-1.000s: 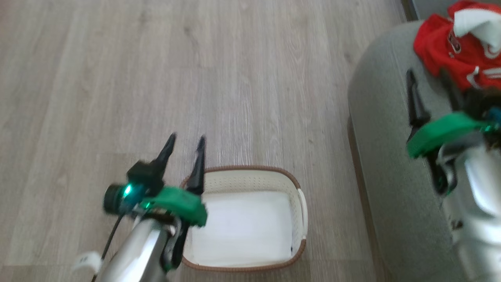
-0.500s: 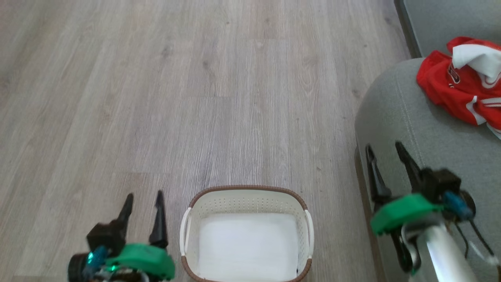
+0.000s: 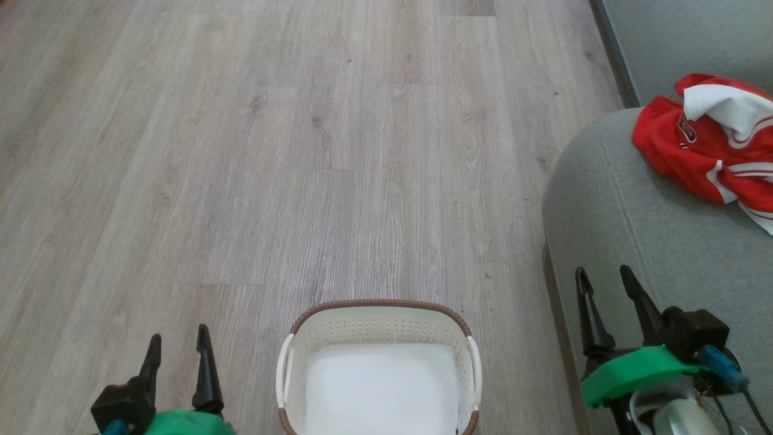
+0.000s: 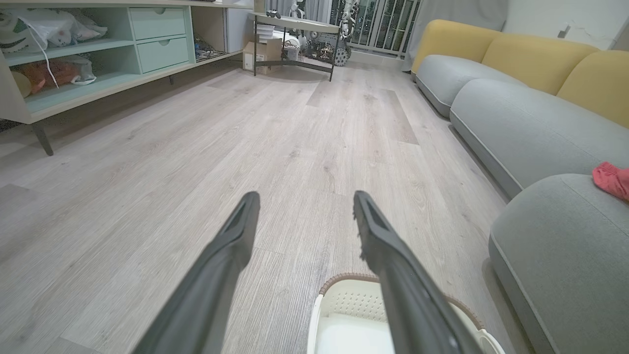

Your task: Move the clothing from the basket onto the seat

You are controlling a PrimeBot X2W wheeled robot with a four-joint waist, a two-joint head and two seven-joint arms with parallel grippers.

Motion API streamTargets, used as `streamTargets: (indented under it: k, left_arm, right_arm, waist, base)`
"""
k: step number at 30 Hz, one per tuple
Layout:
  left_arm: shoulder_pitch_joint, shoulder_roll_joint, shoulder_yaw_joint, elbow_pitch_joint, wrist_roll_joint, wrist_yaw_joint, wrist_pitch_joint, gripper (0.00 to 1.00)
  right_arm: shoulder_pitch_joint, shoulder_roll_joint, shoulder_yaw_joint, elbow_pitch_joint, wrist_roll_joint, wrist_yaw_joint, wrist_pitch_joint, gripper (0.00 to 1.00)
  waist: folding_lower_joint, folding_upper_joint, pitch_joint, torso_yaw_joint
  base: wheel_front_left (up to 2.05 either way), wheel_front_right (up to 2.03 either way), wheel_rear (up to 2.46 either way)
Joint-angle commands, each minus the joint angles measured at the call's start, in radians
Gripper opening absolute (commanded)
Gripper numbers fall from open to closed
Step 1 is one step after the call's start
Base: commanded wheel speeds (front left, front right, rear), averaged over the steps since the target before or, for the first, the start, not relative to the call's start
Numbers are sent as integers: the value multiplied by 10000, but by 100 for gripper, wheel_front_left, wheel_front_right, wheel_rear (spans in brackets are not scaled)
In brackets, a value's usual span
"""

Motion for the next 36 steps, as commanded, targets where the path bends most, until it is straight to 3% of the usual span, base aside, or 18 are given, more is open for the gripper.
streamTargets:
  k: [1,15,36]
  left_arm:
    - [-303,-24,447,-381,175,-58,-93,100]
    - [-545,-289,667,63,494,-534,-93,100]
    - [-747,-466,750,388,805,-745,-93,100]
  right_arm:
    - [-210,13,165,-305,42,-2,-133,100]
    - [-349,14,68,247,-5,-2,-133,100]
    - [-455,14,-5,381,68,-2,-134,100]
  waist:
    - [1,-1,-27,-23]
    - [1,-1,-65,-38]
    - [1,-1,-37,-36]
  base:
    - [0,0,0]
    - [0,0,0]
    - [0,0,0]
